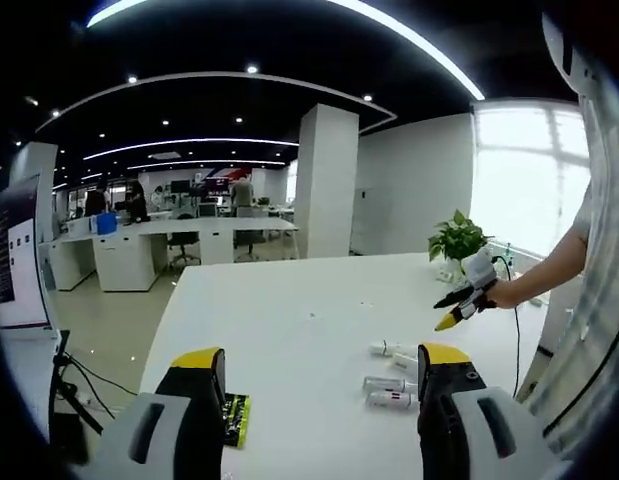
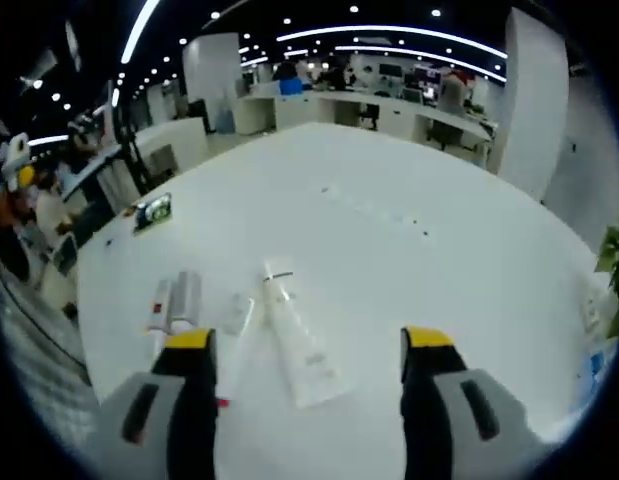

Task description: Arrange the skincare products in the storage area until every visible bottle or jar stands upright without overlapping.

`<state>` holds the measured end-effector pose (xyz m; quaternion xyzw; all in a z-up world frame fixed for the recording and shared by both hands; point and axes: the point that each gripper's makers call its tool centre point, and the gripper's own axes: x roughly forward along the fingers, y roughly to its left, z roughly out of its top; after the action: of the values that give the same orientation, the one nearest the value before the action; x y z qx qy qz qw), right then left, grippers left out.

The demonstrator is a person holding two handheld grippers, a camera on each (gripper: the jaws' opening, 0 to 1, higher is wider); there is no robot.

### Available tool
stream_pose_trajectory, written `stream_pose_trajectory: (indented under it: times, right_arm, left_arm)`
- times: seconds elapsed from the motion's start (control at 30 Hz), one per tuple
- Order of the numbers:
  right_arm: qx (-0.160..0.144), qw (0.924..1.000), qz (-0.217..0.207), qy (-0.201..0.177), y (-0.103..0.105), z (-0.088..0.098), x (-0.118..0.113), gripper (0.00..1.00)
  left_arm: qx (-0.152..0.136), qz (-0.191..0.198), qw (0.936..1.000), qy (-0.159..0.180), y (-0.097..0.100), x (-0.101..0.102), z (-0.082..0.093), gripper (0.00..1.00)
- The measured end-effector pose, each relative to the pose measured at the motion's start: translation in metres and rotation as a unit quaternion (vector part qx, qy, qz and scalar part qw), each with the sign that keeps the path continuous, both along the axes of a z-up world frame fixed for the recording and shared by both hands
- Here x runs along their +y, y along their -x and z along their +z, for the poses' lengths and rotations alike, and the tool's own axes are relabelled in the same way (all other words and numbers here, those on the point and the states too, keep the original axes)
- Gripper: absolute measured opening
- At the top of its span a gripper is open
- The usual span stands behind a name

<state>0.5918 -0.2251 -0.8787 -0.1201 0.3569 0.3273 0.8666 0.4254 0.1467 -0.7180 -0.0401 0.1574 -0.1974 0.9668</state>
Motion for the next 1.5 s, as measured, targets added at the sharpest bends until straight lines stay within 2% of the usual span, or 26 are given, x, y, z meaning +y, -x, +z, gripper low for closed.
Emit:
stream_pose_trajectory:
  times: [0.13, 0.27, 0.37, 0.47, 0.53, 0.73, 0.83, 0.93, 1.1, 1.27, 1.5]
  right_arm:
    - [0.006, 0.9999, 0.007, 0.004, -0.005, -0.009, 0.006, 0.72]
    - [0.022, 0.9978, 0.043, 0.046, -0.005, -0.033, 0.007, 0.7]
    - [0.029, 0.9971, 0.048, 0.053, -0.008, -0.043, 0.008, 0.68]
    - [0.044, 0.9954, 0.063, 0.057, -0.006, -0.05, 0.01, 0.53]
    - [0.048, 0.9923, 0.076, 0.085, -0.007, -0.058, 0.008, 0.51]
    - [0.071, 0.9897, 0.086, 0.089, -0.008, -0.073, 0.013, 0.49]
    - [0.076, 0.9893, 0.086, 0.089, -0.012, -0.076, 0.013, 0.48]
    - [0.09, 0.9904, 0.076, 0.073, -0.017, -0.078, 0.015, 0.48]
    - [0.1, 0.9867, 0.093, 0.088, -0.018, -0.086, 0.02, 0.48]
    - [0.111, 0.9828, 0.111, 0.098, -0.02, -0.092, 0.025, 0.47]
    - [0.114, 0.9816, 0.115, 0.102, -0.023, -0.096, 0.029, 0.43]
  left_arm:
    - [0.002, 0.01, 0.9999, -0.008, 0.007, 0.005, 0.0, 0.81]
    - [0.004, 0.023, 0.9997, -0.01, 0.012, 0.01, 0.0, 0.81]
    - [0.005, 0.029, 0.9995, -0.013, 0.016, 0.013, 0.001, 0.81]
    - [0.008, 0.034, 0.9993, -0.014, 0.018, 0.014, 0.0, 0.81]
    - [0.009, 0.033, 0.9993, -0.017, 0.019, 0.014, -0.001, 0.81]
    - [0.005, 0.036, 0.9992, -0.018, 0.017, 0.011, 0.003, 0.81]
    - [0.009, 0.034, 0.9991, -0.022, 0.019, 0.008, 0.002, 0.81]
    - [0.012, 0.032, 0.9991, -0.024, 0.021, 0.008, 0.0, 0.81]
    - [0.019, 0.039, 0.9987, -0.028, 0.026, 0.012, -0.003, 0.81]
    - [0.018, 0.048, 0.9982, -0.031, 0.027, 0.018, 0.001, 0.81]
    - [0.021, 0.058, 0.9974, -0.037, 0.033, 0.023, 0.001, 0.81]
